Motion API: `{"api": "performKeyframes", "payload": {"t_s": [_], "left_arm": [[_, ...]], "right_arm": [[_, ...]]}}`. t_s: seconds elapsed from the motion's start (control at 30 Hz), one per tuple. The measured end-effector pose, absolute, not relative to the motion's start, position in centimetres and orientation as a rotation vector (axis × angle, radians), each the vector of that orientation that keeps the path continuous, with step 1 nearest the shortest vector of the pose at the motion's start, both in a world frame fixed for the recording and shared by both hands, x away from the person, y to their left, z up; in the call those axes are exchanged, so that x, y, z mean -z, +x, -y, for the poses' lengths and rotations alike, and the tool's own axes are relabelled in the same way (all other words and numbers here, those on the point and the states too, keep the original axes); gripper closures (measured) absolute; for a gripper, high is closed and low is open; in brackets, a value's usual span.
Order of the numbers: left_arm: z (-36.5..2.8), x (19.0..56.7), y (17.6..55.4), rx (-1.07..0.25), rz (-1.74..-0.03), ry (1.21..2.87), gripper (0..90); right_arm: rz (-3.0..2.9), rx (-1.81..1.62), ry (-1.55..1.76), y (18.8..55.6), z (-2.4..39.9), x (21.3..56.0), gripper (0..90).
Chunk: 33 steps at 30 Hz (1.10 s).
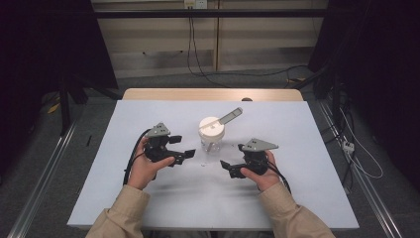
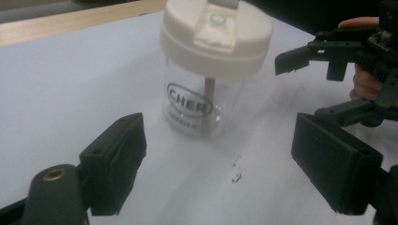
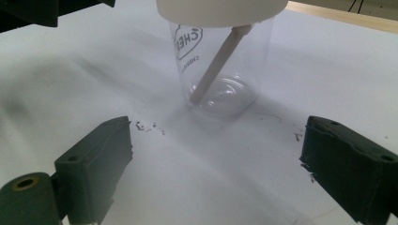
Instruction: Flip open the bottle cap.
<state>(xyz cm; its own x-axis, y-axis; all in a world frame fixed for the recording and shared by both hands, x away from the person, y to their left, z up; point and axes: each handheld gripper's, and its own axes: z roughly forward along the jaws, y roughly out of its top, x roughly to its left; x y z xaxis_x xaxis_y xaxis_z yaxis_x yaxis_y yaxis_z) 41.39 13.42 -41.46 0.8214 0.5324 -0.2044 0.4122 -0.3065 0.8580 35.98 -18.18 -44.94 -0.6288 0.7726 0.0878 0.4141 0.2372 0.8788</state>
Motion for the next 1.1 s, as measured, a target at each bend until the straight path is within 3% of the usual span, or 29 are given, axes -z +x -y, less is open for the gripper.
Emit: {"api": "performKeyframes", "payload": {"t_s": [0.23, 1.1], "left_arm": [[-15.1, 42.3, 40.6, -0.163, -0.721, 1.955, 11.1], [-19.0, 43.2, 38.4, -0.204, -0.711, 1.951, 9.4]], "right_arm": [[-2.140, -1.363, 1.099, 35.1, 19.1, 44.9, 8.6], [-2.114, -1.350, 1.098, 32.1, 22.4, 45.0, 8.0]]}}
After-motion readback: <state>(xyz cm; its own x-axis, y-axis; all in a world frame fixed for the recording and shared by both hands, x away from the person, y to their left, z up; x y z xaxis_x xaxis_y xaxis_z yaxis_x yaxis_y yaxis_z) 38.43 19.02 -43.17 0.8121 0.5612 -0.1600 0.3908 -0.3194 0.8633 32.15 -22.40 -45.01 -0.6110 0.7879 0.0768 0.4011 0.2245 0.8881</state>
